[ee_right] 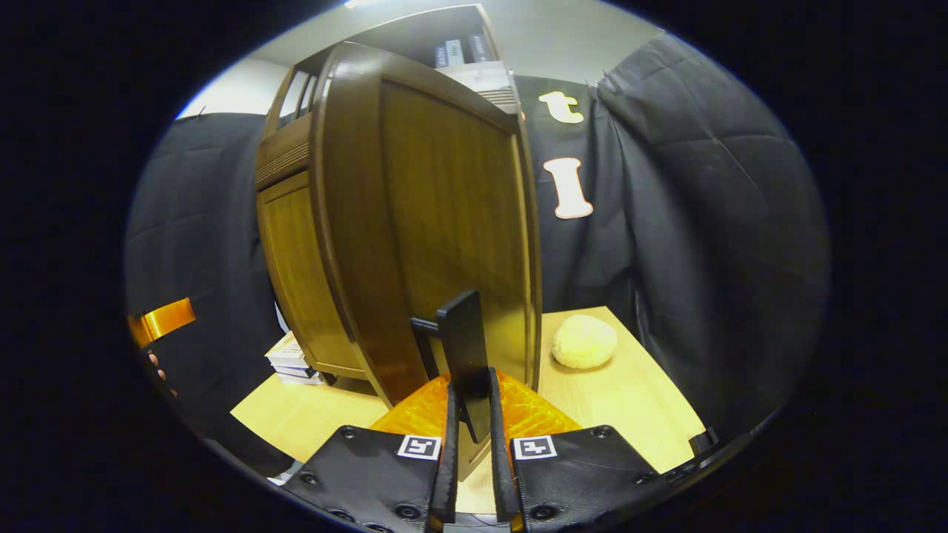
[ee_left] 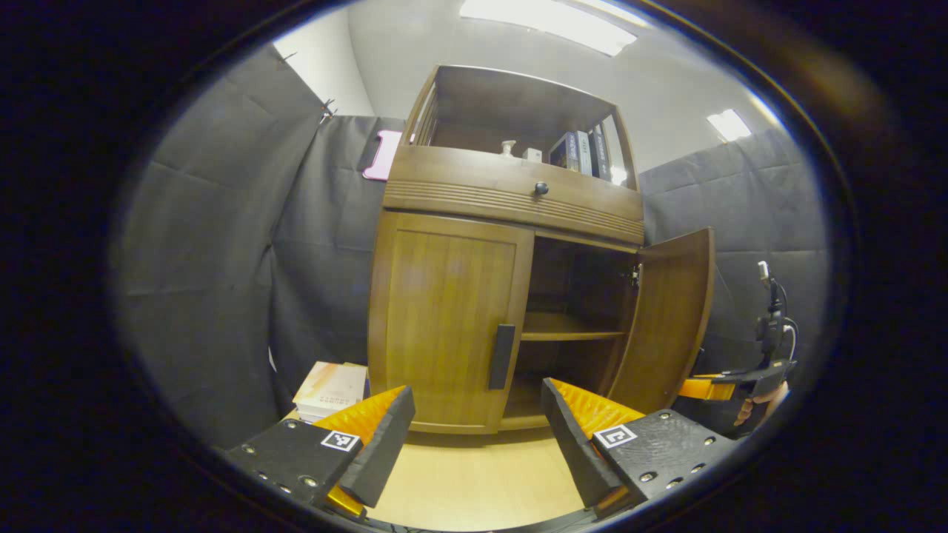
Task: Open the right door of the double-door shoe cabinet with the right hand, and open the left door with the left hand.
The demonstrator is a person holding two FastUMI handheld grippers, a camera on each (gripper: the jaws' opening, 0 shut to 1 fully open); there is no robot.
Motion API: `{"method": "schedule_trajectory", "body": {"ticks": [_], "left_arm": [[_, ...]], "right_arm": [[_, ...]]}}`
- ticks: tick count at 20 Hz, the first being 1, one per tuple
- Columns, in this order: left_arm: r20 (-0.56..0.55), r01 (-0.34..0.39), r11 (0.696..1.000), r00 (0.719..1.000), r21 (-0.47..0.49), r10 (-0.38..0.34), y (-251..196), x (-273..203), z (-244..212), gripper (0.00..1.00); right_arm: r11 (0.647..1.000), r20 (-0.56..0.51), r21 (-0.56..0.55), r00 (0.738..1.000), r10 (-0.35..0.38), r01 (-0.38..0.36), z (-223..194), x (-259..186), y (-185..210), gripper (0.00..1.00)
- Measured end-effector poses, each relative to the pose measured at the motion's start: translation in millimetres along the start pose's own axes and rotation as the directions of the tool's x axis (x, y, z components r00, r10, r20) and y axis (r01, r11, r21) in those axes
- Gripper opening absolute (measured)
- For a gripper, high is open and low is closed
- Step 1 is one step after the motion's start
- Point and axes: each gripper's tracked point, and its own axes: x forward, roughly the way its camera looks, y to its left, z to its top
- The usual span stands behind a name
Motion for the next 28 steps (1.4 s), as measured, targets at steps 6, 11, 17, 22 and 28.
{"method": "schedule_trajectory", "body": {"ticks": [6, 11, 17, 22, 28], "left_arm": [[-0.017, -0.041, 0.999, 0.999, -0.032, 0.04, -61.6, 8.6, -9.4, 1.0], [-0.012, -0.083, 0.995, 0.997, -0.063, 0.083, -105.9, -4.0, -23.6, 1.0], [-0.012, -0.173, 0.982, 0.985, -0.073, 0.173, -120.2, -29.8, -31.5, 1.0], [-0.035, -0.224, 0.973, 0.974, -0.062, 0.222, -118.1, -53.3, -34.7, 1.0], [-0.043, -0.203, 0.978, 0.979, -0.056, 0.201, -102.1, -49.7, -27.9, 1.0]], "right_arm": [[0.996, 0.032, -0.082, 0.999, 0.034, -0.031, 17.9, -1.2, -21.9, 0.2], [0.989, 0.056, -0.11, 0.993, 0.105, -0.098, 26.7, -3.3, -60.4, 0.25], [0.976, 0.095, -0.116, 0.976, 0.197, -0.186, 40.2, -4.1, -61.8, 0.16], [0.975, 0.106, -0.111, 0.973, 0.204, -0.192, 43.1, -9.3, -64.2, 0.17], [0.989, 0.126, -0.114, 0.986, 0.105, -0.091, 34.0, -46.6, -75.7, 0.19]]}}
